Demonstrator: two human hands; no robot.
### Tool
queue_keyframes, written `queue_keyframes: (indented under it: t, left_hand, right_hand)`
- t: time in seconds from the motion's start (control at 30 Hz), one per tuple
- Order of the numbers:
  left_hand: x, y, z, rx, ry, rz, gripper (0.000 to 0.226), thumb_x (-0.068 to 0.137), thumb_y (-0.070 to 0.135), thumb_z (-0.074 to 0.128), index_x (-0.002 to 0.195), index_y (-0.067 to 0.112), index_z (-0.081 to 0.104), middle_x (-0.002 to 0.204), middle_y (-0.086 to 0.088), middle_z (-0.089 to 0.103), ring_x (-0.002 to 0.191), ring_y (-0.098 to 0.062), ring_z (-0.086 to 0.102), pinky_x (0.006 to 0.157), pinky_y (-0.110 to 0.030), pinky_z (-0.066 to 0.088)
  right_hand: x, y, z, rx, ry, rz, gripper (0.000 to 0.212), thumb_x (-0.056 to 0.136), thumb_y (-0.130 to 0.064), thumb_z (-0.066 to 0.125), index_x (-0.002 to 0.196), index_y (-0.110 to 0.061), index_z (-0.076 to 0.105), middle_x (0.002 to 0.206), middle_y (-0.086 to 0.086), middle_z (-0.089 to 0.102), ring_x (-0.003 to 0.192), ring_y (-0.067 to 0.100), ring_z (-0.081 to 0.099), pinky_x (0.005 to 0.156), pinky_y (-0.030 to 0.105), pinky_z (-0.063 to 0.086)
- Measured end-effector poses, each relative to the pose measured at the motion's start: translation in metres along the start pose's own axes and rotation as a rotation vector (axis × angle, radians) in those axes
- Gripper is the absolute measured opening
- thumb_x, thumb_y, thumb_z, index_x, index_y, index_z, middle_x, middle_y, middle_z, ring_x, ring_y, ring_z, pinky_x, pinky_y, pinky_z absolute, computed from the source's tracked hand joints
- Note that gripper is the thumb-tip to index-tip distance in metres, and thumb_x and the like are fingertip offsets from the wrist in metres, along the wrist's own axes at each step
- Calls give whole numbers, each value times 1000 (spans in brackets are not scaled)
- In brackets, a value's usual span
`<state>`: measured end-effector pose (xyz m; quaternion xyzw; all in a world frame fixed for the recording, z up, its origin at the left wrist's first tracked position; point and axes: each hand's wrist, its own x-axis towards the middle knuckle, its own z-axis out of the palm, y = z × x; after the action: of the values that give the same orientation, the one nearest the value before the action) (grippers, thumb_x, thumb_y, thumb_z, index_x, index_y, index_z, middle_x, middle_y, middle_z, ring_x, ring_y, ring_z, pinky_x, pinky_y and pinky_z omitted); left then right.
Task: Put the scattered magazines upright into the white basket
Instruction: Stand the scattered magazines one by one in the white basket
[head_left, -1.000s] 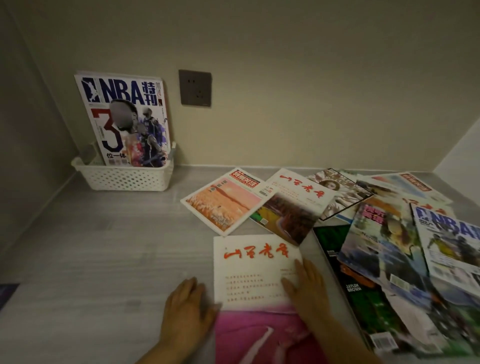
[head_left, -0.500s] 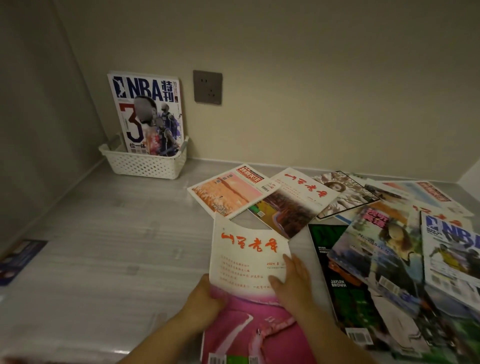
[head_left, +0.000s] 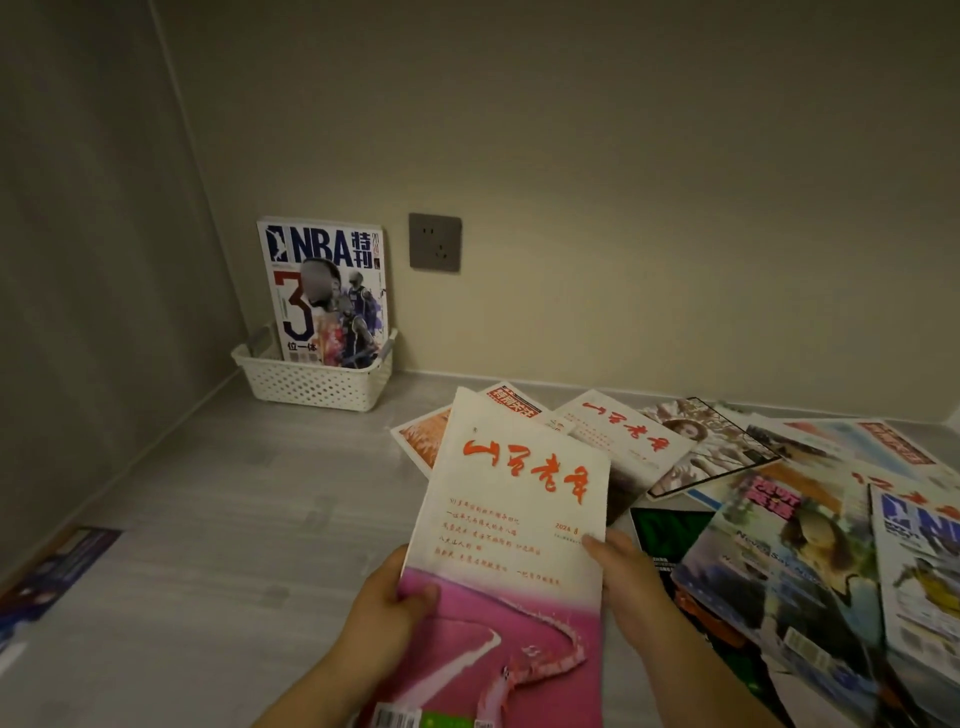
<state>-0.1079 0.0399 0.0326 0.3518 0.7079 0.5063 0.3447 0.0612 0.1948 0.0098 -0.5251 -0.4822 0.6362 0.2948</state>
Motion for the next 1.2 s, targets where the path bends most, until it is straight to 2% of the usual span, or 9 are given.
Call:
queue_keyframes:
  t: [0.1, 0.2, 0.37, 0.6, 0.67, 0.77, 1.0, 1.1, 1.2]
  left_hand:
    - [11, 6, -8, -3, 48, 39, 27, 85, -2, 47, 104, 16, 56, 90, 8, 62, 92, -16, 57, 72, -19, 42]
    - [25, 11, -23, 44, 93, 77, 24, 89, 5, 45, 111, 12, 53, 100, -1, 60, 98, -18, 53, 83, -24, 38]
    - [59, 19, -64, 145, 103, 128, 25, 88, 5, 47, 108, 11, 61, 98, -1, 63, 85, -13, 55, 62, -5, 39]
    - [113, 30, -133, 268, 197, 144, 30, 90, 13, 45, 120, 16, 50, 121, -9, 62, 106, -26, 57, 90, -39, 48]
    - [129, 33, -156, 274, 219, 146, 33, 91, 16, 44, 124, 18, 42, 123, -11, 60, 111, -31, 56, 91, -45, 49]
    - [152, 36, -191, 237, 260, 158, 35, 91, 18, 43, 125, 19, 35, 124, -14, 59, 110, -35, 56, 90, -51, 49]
    - [232, 50, -270, 170, 389, 230, 24, 88, 13, 49, 112, 13, 46, 115, -13, 62, 95, -27, 58, 83, -39, 50]
    - [265, 65, -288, 151, 472, 258, 22, 89, 12, 47, 111, 11, 46, 115, -14, 63, 100, -32, 59, 86, -42, 50]
    - [295, 82, -303, 117, 536, 339, 21, 88, 10, 47, 109, 11, 47, 112, -14, 64, 93, -27, 59, 79, -34, 46]
  right_hand:
    - [2, -20, 1, 41, -33, -70, 16, 87, -4, 51, 88, -16, 62, 91, 3, 65, 84, 22, 61, 63, 32, 49]
    - [4, -38, 14, 27, -56, -142, 21, 86, -3, 54, 78, -22, 60, 85, 1, 66, 79, 18, 62, 59, 29, 46]
    - [11, -68, 43, -25, -92, -210, 21, 86, -6, 54, 79, -24, 62, 85, -2, 68, 82, 16, 64, 63, 29, 50]
    - [28, -121, 114, -109, -69, -300, 18, 84, -4, 55, 82, -17, 66, 82, -1, 68, 64, 9, 66, 48, 18, 50]
    - [34, -138, 141, -100, -67, -324, 15, 83, -1, 56, 91, -8, 67, 86, 1, 67, 66, 9, 64, 44, 15, 48]
    - [44, -160, 182, -97, -110, -398, 19, 83, 1, 55, 76, -13, 66, 76, -2, 67, 53, 3, 65, 39, 12, 47]
    - [78, -207, 266, -187, -67, -566, 19, 84, -4, 57, 100, -3, 66, 91, 3, 65, 68, 7, 61, 44, 10, 50]
    - [91, -228, 295, -135, -26, -667, 19, 83, -3, 57, 98, -11, 66, 85, -2, 64, 67, 3, 59, 45, 9, 50]
    - [104, -249, 316, -89, 34, -754, 21, 82, -3, 58, 92, -21, 63, 77, -6, 63, 66, 2, 58, 51, 12, 53]
